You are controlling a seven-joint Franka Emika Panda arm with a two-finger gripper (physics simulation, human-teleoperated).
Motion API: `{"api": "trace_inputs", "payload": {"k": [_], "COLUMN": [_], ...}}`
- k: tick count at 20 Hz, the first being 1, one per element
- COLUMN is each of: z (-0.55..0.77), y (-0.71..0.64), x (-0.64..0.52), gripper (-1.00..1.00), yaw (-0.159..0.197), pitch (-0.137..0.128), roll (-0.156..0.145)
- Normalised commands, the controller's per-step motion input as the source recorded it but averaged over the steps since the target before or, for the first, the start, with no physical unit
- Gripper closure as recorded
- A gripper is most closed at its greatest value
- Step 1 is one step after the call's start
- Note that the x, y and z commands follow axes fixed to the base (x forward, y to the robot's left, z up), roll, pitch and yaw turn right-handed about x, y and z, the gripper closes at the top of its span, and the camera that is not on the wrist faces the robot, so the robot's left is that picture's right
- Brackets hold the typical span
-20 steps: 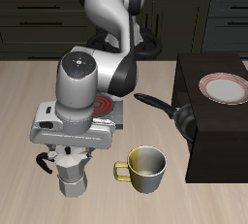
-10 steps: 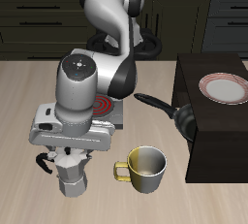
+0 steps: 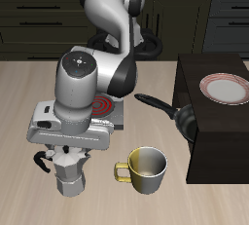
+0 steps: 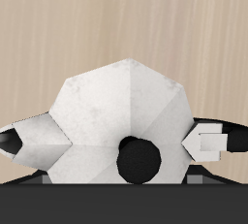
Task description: Place the frying pan on the top layer of the shelf and place the moka pot on the stove
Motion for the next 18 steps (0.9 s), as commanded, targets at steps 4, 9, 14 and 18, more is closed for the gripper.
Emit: {"api": "trace_inputs", "payload": {"k": [4,9,14,18], "z": [0.12,0.26,0.18,0.11], "y": [0.08,0.15,0.22,0.11], "x": [-0.14,-0.28,-0.33,-0.28], "gripper": [1.00,1.00,1.00,1.00], "yaw": [0.020,-0.025,0.021,0.015], "pitch": [0.004,-0.011,-0.017,-0.013], "roll": [-0.029,0.005,0.022,-0.044]}}
